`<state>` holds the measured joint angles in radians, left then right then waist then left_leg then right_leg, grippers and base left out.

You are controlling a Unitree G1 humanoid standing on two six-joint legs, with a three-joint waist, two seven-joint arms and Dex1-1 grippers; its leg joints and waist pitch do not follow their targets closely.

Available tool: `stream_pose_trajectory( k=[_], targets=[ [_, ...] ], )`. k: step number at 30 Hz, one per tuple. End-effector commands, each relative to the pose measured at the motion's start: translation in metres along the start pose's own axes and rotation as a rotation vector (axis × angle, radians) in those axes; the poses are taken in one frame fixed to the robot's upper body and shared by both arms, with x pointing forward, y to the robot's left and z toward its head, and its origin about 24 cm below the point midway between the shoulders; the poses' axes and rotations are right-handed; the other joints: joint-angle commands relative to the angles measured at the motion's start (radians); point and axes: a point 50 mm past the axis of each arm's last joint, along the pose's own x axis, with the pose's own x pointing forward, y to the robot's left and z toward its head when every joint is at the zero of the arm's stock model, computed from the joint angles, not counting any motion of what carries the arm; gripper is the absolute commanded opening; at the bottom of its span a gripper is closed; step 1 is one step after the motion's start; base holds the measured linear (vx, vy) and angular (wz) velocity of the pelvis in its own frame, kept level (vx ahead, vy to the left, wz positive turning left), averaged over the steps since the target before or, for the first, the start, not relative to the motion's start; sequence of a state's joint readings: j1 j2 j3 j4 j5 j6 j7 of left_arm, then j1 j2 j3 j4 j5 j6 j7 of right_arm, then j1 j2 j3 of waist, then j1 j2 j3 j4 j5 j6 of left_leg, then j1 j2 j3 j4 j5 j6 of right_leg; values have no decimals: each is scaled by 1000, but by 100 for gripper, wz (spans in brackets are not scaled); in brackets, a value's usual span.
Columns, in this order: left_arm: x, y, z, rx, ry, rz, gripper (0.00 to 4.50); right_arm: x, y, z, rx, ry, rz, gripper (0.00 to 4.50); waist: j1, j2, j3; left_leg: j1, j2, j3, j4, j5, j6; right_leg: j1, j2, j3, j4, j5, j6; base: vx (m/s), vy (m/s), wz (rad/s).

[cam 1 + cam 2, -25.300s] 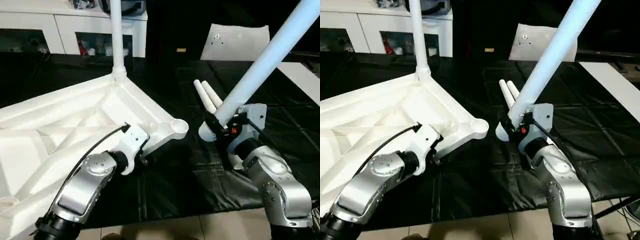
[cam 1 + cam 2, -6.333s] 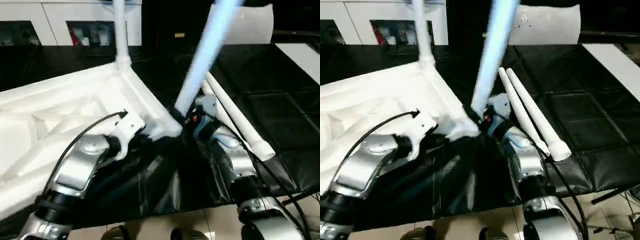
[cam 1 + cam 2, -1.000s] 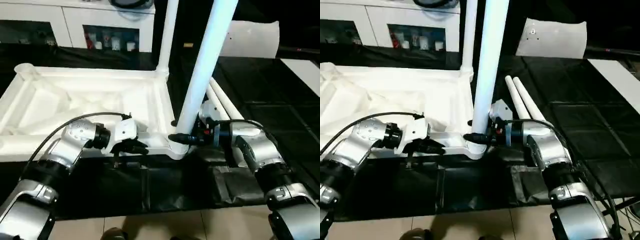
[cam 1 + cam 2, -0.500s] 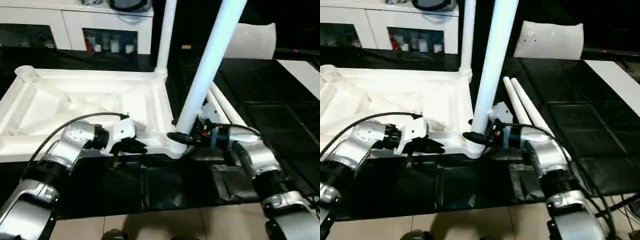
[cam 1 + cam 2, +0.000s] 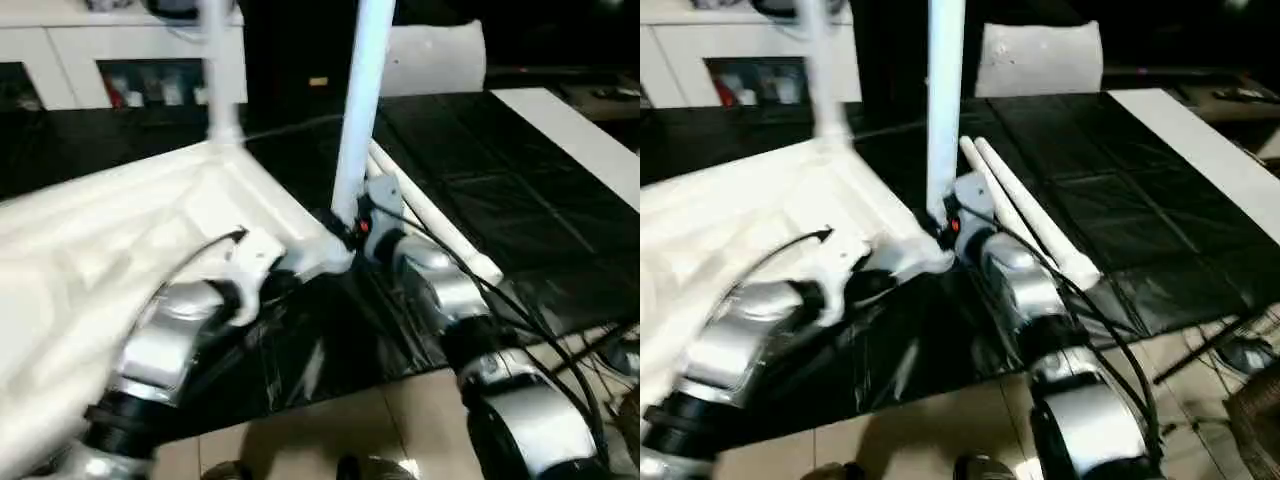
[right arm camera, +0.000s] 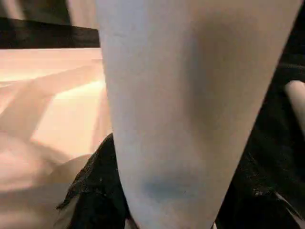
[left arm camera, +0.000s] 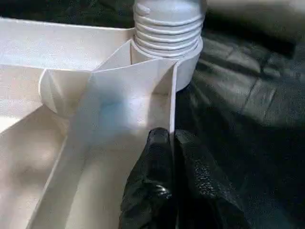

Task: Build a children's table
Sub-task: Insert table leg to table base

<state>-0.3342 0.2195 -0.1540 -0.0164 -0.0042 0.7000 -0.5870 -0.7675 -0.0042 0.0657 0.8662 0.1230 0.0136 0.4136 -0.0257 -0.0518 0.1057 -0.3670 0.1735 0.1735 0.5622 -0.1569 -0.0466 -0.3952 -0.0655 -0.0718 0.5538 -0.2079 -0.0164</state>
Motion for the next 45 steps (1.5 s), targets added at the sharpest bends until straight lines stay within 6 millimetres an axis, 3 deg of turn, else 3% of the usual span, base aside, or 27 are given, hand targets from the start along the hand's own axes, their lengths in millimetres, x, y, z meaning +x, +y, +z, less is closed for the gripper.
stream_pose_trajectory(
  k=[1, 2, 4, 5, 6, 7, 8, 10, 11, 12, 13, 14, 15, 16, 17, 18, 20, 21, 23, 24, 26, 29, 31, 32, 38, 43, 45],
  targets=[
    [4, -21, 44, 33, -186, -61, 0, -7, 13, -55, 86, 250, 12, 191, -10, 11, -27, 53, 54, -49, -90, -773, -70, -13, -70, 11, -100, -626, -54, 0, 0, 0],
    [4, -22, 45, 35, -189, -60, 0, -7, 13, -55, 81, 250, 13, 191, -10, 9, -28, 60, 47, -47, -79, -752, -57, -14, -76, 6, -114, -662, -38, 0, 0, 0],
    [3, -19, 47, 42, -175, -38, 0, -6, 14, -55, 71, 255, 11, 191, -7, 17, -25, 48, 52, -49, -88, -731, -48, 6, -79, -7, -116, -640, -30, 0, 0, 0],
    [3, -18, 46, 45, -171, -32, 0, -6, 14, -56, 71, 255, 10, 191, -10, 18, -26, 40, 57, -51, -97, -739, -50, 17, -79, -12, -106, -609, -32, 0, 0, 0],
    [1, -8, 42, 62, -129, 33, 0, -6, 13, -56, 80, 257, 4, 191, -2, 23, -25, 34, 67, -51, -119, -778, -73, 16, -78, 3, -82, -534, -60, 0, 0, 0],
    [1, -6, 41, 63, -124, 42, 0, -6, 13, -56, 82, 257, 4, 191, -2, 20, -24, 46, 62, -48, -110, -783, -76, 3, -80, 3, -92, -554, -65, 0, 0, 0],
    [1, -6, 41, 64, -123, 44, 0, -6, 13, -56, 82, 257, 4, 191, -6, 18, -17, 70, 49, -45, -86, -781, -70, -20, -85, -14, -129, -633, -50, 0, 0, 0],
    [0, -1, 39, 65, -111, 69, 0, -7, 13, -57, 82, 254, 12, 191, -9, 29, -14, 53, 56, -53, -98, -786, -64, 8, -82, -34, -123, -635, -27, 0, 0, 0],
    [0, 1, 38, 70, -106, 76, 0, -7, 13, -57, 94, 255, 12, 191, -8, 36, -11, 42, 65, -53, -121, -826, -72, 22, -68, -42, -103, -586, -30, 0, 0, 0],
    [-2, 4, 36, 83, -89, 93, 0, -8, 12, -58, 98, 259, 9, 191, 27, 39, -16, -42, 103, -27, -223, -928, -89, 93, -32, -18, 101, -256, -74, -58, -18, 0],
    [-2, 5, 35, 84, -86, 97, 0, -8, 12, -59, 100, 258, 9, 191, 59, 42, -16, -41, 102, 4, -243, -929, -79, 81, -23, -3, 132, -226, -70, -4, -98, 17],
    [-2, 6, 35, 83, -84, 101, 0, -8, 12, -59, 100, 256, 9, 247, 30, -26, -25, 52, 48, 26, -123, -755, -51, -27, -54, 48, -12, -526, -54, -4, -98, 17],
    [-3, 8, 35, 87, -82, 105, 0, -8, 11, -59, 97, 252, 9, 247, 54, -22, -13, 142, 5, 2, 81, -441, -12, -126, -172, 82, -187, -997, -13, 70, -133, 19],
    [-4, 9, 35, 89, -81, 107, 0, -8, 11, -58, 95, 250, 9, 247, 47, -26, -6, 78, 8, -28, 76, -294, 16, -56, -203, 104, -175, -1032, -17, 79, -37, -36],
    [-4, 10, 35, 91, -81, 111, 0, -8, 11, -59, 98, 250, 10, 268, 47, -28, -9, 16, 13, -49, 51, -204, 14, 16, -203, 86, -136, -1003, -20, 79, -37, -36],
    [-5, 12, 35, 93, -81, 116, 0, -8, 11, -59, 103, 251, 12, 277, 56, 12, -33, -2, 58, -63, -59, -272, -43, 41, -105, 22, -63, -611, -60, 86, 44, -47],
    [-5, 13, 35, 98, -79, 119, 0, -8, 11, -58, 102, 250, 13, 299, 33, 25, -31, 17, 68, -64, -78, -465, -62, 26, -78, 19, -36, -358, -136, 0, 0, 0],
    [-5, 13, 35, 100, -78, 119, 0, -8, 11, -58, 102, 250, 13, 299, 27, 25, -25, 26, 64, -59, -81, -546, -65, 19, -80, 21, -44, -364, -155, 0, 0, 0],
    [-6, 14, 34, 105, -76, 120, 0, -8, 11, -58, 101, 249, 13, 312, 22, 19, -22, 35, 57, -56, -76, -587, -62, 14, -85, 21, -57, -430, -148, 0, 0, 0],
    [-7, 17, 33, 122, -69, 126, 0, -8, 10, -56, 98, 238, 10, 328, 21, 17, -23, 33, 53, -56, -73, -576, -51, 17, -93, 23, -68, -501, -126, 0, 0, 0],
    [-7, 19, 32, 125, -66, 128, 0, -7, 9, -55, 98, 235, 10, 352, 19, 19, -27, 17, 57, -60, -80, -539, -46, 33, -97, 21, -64, -482, -120, 0, 0, 0],
    [-9, 26, 29, 139, -53, 142, 0, -10, 5, -52, 96, 206, 24, 372, 23, 17, -26, 28, 55, -50, -78, -510, -36, 22, -96, 29, -69, -449, -133, 0, 0, 0],
    [-11, 32, 26, 148, -43, 151, 0, -14, 1, -51, 98, 191, 37, 385, 24, 15, -28, 19, 56, -49, -78, -459, -29, 31, -97, 32, -62, -414, -149, 0, 0, 0],
    [-11, 32, 26, 148, -43, 151, 0, -14, 1, -51, 98, 191, 37, 400, 27, 16, -28, 25, 57, -45, -77, -456, -27, 27, -97, 34, -63, -415, -152, 0, 0, 0],
    [-14, 43, 22, 180, -28, 150, 0, -29, -12, -51, 81, 162, 56, 446, 32, 10, -37, 20, 56, -35, -71, -352, 1, 31, -94, 39, -57, -385, -168, 0, 0, 0],
    [-16, 50, 18, 204, -11, 130, 0, -47, -28, -42, 29, 111, 67, 448, 42, 6, -50, 21, 57, -24, -61, -271, 25, 30, -91, 41, -51, -336, -177, 24, -14, 2],
    [-16, 51, 18, 207, -8, 127, 0, -50, -31, -38, 21, 93, 62, 448, 43, 6, -58, 13, 57, -21, -57, -216, 37, 34, -86, 39, -40, -273, -198, 66, -34, 3]
  ],
)
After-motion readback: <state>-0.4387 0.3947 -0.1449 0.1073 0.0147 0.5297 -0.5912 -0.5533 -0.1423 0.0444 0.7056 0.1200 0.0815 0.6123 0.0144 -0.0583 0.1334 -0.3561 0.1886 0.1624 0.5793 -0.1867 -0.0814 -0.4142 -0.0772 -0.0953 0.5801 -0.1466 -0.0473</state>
